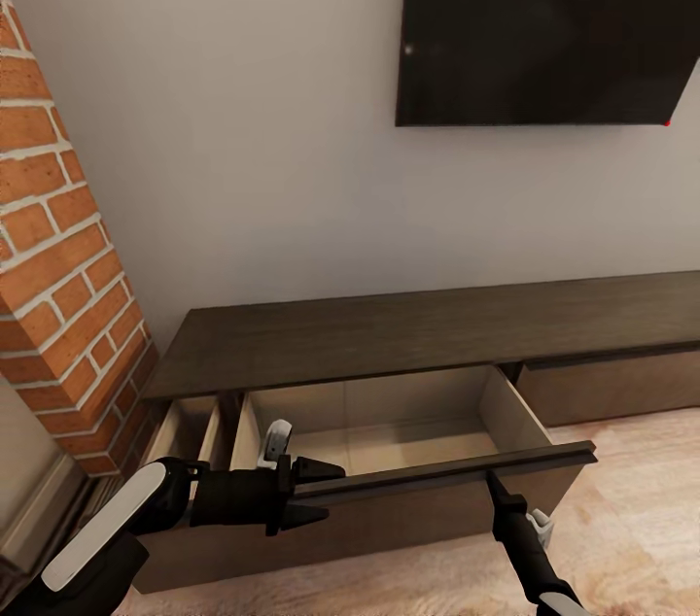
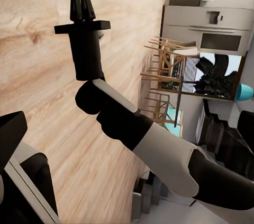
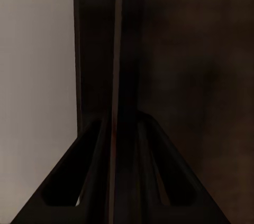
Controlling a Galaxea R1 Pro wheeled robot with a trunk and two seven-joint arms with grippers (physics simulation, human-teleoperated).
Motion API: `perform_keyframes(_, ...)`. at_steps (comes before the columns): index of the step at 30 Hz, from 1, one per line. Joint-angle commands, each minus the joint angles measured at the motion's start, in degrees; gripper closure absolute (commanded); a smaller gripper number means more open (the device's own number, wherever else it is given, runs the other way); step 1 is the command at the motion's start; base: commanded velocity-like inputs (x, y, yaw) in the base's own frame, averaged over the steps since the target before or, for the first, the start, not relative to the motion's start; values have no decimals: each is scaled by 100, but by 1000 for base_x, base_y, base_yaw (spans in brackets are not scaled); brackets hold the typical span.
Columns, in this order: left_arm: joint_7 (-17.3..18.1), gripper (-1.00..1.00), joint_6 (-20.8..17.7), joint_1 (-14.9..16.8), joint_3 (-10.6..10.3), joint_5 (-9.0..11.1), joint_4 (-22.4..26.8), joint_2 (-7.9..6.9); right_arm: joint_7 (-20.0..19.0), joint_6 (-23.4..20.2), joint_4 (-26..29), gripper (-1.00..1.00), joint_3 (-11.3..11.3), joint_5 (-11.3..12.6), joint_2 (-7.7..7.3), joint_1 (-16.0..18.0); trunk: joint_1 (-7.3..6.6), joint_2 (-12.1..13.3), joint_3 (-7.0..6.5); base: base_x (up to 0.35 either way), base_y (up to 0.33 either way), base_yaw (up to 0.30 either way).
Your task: Place each of the two pumpkins and all three candles from the living room inside a cabinet in the living room (use any cabinet), then make sure every cabinet is closed, and position the cauldron so it is next to a table in the living room.
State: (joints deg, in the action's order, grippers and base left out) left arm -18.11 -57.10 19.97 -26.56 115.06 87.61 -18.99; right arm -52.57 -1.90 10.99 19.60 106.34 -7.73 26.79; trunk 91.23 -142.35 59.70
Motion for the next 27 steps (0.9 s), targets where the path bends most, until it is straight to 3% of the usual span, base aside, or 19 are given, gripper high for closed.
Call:
perform_keyframes(1,-52,-100,1,6,-7,61,2,-2,-68,-39,96,100,316,-17,106,1,-3,-3,5,-63,0,0)
perform_keyframes(14,-52,-100,4,7,-7,61,4,1,-51,-47,96,100,307,-15,106,1,-3,-3,5,-8,0,0)
perform_keyframes(15,-52,-100,4,7,-7,61,5,1,-48,-47,96,-100,307,-14,106,1,-3,-3,5,0,0,0)
perform_keyframes(27,-52,-100,6,6,-7,61,1,1,-35,-48,92,-100,307,-9,106,1,-3,-3,5,-9,0,0)
